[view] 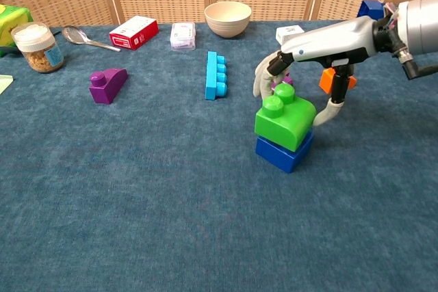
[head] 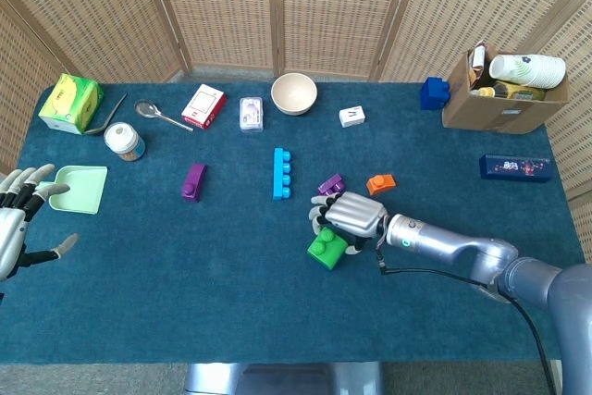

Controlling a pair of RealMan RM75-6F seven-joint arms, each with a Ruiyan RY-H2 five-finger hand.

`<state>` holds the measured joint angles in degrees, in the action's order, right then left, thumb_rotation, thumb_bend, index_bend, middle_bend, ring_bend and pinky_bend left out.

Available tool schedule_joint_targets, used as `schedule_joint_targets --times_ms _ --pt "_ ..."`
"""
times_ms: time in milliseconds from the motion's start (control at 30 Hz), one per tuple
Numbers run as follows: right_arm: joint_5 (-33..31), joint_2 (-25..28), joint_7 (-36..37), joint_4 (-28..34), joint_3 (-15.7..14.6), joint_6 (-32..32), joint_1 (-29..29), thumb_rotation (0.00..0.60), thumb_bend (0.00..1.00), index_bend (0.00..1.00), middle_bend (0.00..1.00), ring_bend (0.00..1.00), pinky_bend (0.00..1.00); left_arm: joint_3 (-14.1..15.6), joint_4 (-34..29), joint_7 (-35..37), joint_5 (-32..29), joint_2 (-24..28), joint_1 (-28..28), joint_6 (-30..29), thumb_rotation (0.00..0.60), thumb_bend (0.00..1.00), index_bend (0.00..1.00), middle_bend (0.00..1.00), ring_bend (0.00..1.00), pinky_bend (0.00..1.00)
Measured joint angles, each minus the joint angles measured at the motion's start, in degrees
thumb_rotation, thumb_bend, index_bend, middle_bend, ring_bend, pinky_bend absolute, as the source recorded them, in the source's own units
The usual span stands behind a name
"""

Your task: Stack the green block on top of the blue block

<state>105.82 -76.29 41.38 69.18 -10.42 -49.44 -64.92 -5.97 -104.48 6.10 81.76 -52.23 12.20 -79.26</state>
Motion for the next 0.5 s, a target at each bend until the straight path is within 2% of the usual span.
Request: schedule_joint_targets --times_ms 500 --pt "-0.51 0.09 0.32 -0.53 -0.66 -0.28 -0.19 0.600 0.18 0.55 0.23 0.09 0.22 -0.16 -0.16 -0.21 -0.01 -0.03 0.15 0.30 0.551 0.31 0.23 0.09 0.00 0.00"
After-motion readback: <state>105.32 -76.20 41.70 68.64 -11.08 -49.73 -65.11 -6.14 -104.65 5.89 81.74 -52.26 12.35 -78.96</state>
